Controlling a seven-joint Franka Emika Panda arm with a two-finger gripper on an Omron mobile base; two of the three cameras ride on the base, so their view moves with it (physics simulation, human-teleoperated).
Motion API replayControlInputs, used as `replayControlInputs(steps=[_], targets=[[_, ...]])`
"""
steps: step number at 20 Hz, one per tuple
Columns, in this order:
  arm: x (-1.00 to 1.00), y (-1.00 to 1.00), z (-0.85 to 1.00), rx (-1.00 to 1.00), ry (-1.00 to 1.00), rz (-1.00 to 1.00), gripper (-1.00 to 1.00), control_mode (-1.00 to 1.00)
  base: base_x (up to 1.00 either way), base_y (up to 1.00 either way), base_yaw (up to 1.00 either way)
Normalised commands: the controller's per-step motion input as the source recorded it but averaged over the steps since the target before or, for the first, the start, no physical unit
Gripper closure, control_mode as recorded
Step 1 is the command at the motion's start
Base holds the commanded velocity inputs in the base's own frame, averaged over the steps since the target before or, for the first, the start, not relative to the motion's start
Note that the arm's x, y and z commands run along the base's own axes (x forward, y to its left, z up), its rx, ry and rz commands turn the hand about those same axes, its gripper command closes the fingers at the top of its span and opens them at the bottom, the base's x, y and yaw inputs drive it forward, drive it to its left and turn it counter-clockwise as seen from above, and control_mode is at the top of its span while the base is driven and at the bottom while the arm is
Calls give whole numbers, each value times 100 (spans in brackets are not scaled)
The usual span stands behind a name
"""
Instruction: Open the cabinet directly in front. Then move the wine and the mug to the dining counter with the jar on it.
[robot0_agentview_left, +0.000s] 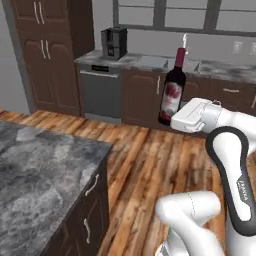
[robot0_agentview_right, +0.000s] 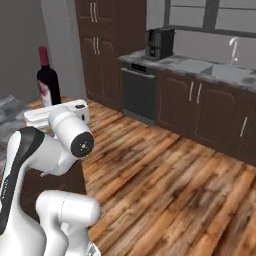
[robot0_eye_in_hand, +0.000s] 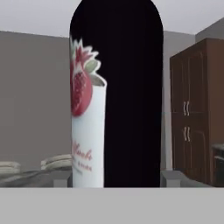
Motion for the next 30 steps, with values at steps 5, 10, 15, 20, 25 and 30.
replayControlInputs(steps=[5,10,15,20,25,30], targets=[[0,0,0,0,0,0,100,100,0,0,100],[0,0,0,0,0,0,100,100,0,0,99],[0,0,0,0,0,0,100,100,1,2,82],[0,0,0,0,0,0,100,100,2,0,11],[0,0,0,0,0,0,100,100,16,-22,2],[0,0,0,0,0,0,100,100,79,-30,6]])
